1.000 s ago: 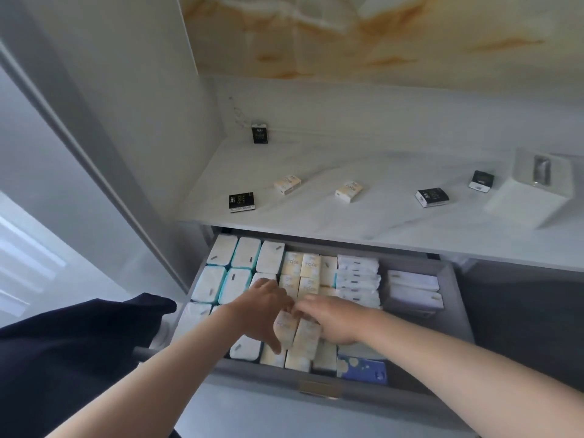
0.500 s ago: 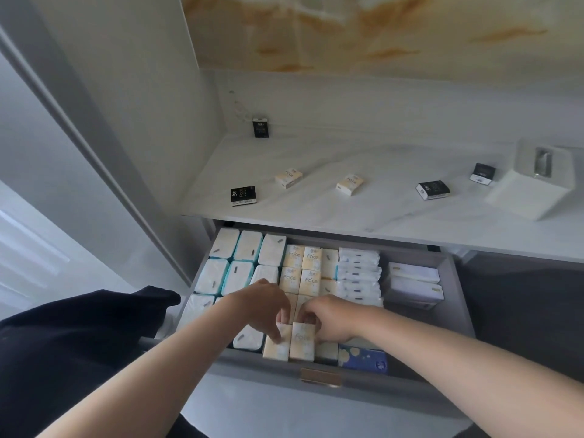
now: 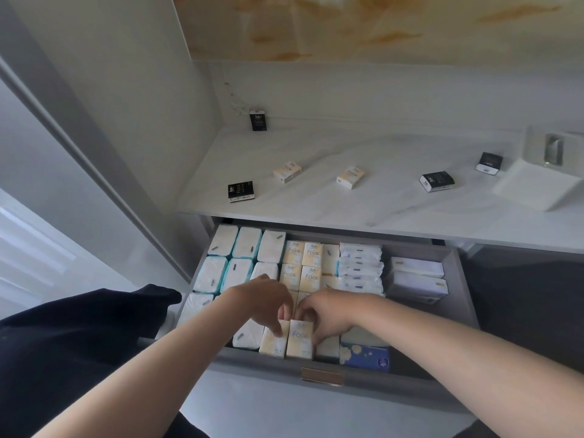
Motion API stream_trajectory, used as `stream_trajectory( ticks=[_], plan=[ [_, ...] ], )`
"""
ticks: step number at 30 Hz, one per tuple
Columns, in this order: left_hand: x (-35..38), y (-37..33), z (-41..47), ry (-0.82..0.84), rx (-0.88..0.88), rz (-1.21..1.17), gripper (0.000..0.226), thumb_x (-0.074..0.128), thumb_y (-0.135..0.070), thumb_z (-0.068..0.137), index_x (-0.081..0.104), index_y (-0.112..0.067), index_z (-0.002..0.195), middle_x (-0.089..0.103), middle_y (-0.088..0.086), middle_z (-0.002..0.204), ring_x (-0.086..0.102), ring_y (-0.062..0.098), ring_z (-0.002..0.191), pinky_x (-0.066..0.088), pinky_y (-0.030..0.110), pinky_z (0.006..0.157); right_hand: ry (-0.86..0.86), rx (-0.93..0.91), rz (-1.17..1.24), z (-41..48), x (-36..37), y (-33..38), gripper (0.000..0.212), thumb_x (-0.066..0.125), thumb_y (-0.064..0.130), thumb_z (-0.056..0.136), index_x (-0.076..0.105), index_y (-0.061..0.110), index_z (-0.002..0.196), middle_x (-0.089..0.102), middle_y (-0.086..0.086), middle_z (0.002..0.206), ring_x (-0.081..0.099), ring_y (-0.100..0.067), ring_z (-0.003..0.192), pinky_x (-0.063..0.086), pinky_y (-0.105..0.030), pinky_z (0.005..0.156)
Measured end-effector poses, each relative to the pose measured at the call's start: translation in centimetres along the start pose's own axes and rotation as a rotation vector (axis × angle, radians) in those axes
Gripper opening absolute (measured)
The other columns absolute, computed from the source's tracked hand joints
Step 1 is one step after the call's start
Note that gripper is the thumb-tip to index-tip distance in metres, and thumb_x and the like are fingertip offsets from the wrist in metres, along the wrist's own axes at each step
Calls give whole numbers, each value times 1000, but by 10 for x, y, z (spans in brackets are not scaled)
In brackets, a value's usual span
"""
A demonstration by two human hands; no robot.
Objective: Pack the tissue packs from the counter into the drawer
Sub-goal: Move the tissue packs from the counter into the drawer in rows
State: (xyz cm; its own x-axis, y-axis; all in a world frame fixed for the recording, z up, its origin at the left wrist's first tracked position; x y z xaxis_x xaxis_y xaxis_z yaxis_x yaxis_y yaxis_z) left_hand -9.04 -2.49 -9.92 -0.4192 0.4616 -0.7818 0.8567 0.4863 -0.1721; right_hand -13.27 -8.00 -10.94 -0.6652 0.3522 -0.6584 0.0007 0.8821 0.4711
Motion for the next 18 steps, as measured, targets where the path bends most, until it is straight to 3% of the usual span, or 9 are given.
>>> stream_trajectory(
  ticks=[3, 6, 9, 13, 18],
  plan=[
    [-23, 8, 2, -72, -30, -176, 32, 69, -40, 87, 65, -27, 116, 67, -11, 114, 59, 10, 107, 44, 31, 101, -58, 20, 47, -2, -30, -2, 46, 73, 25, 83, 61, 29, 128, 62, 7, 104, 60, -13, 93, 52, -28, 79],
    [-73, 33, 11, -301, -107, -285, 21, 64, -34, 91, 67, -29, 111, 68, -12, 107, 62, 8, 98, 51, 31, 94, -280, 60, 132, -5, -91, -16, 32, 64, 26, 89, 65, 32, 121, 60, 12, 101, 59, -9, 91, 46, -22, 71],
    [-124, 57, 28, -515, -173, -375, 20, 60, -31, 91, 69, -26, 108, 69, -7, 103, 64, 14, 96, 52, 29, 86, -515, 91, 118, -11, -154, -39, 22, 58, 23, 91, 67, 32, 109, 60, 12, 99, 61, -14, 96, 41, -25, 71],
    [-175, 77, 55, -676, -216, -382, 25, 60, -28, 90, 64, -25, 115, 66, -5, 108, 58, 12, 91, 48, 27, 82, -724, 150, -14, -15, -217, -79, 27, 53, 21, 92, 66, 28, 116, 59, 5, 124, 55, -18, 114, 41, -27, 85],
    [-204, 111, 81, -733, -390, -263, 51, 53, -25, 94, 42, -19, 143, 38, 7, 147, 35, 27, 134, 37, 41, 107, -772, 270, -162, 1, -246, -128, 49, 56, 18, 91, 50, 23, 139, 37, -5, 149, 34, -28, 135, 39, -37, 103]
  ],
)
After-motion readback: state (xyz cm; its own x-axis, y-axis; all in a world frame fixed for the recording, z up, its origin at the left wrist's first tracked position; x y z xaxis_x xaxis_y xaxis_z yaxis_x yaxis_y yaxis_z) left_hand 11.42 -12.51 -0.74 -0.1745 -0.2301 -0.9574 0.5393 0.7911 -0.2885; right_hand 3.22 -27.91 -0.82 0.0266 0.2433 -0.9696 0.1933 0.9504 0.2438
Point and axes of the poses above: each hand's wrist, its own z-axis towards the middle knuckle, its own x-axis out of the palm, y = z × x, the point moved 10 cm from there along z, towards the middle knuckle
